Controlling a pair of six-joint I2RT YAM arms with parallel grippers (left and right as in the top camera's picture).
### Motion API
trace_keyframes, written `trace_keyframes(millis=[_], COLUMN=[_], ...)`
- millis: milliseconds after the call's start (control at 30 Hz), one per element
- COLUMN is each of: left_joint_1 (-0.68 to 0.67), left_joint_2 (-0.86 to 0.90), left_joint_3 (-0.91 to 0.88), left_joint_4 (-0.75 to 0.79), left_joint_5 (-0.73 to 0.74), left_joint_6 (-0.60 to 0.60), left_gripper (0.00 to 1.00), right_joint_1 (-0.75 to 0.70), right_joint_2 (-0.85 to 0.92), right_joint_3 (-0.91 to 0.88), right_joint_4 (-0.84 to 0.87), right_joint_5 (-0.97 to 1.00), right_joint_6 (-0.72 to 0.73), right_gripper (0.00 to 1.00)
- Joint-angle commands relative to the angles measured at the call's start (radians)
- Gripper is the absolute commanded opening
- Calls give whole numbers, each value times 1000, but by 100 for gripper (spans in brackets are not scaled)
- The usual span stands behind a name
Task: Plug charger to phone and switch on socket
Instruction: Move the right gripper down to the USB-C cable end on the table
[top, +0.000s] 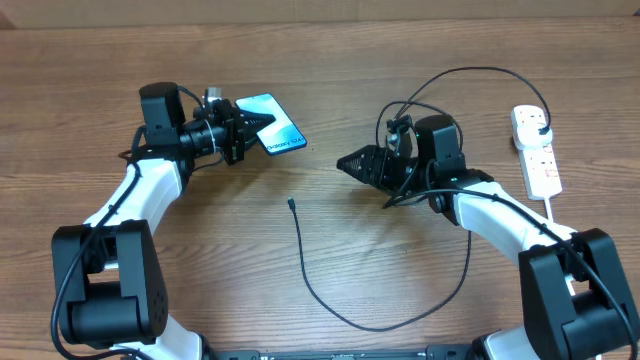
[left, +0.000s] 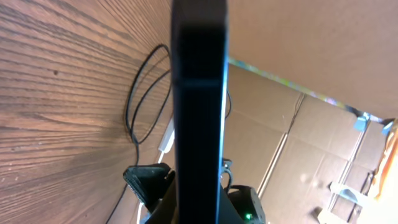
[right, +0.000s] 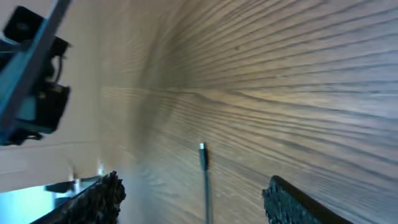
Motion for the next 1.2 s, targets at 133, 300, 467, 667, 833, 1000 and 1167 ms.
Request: trace_keyframes(millis=[133,300,467,667,833,1000,1167], left_joint_1=[-5,-3,-3,4,30,45,51], left_joint_2=[-13,-11,-10,-10,-10,-10,-10], left_joint_3=[22,22,22,22,22,22,22], left_joint_4=[57,117,129,129,129,128,129], left_joint_5=[61,59,39,32,43,60,58], left_joint_6=[36,57,84,113,116,131,135], left_gripper=[4,4,4,4,4,4,4], right_joint_1=[97,224,350,485,551,564,569], right_joint_2=[-27,-27,-24,-6,63,100,124], right_joint_3=[2,2,2,2,2,2,2], right_joint_4=[-22,-21,-18,16,70,74,80], right_joint_5=[193,362,566,711,774,818,814], right_joint_6=[-151,-189,-202,-344,-404,-421,-421], right_gripper=[69,69,68,66,66,66,65])
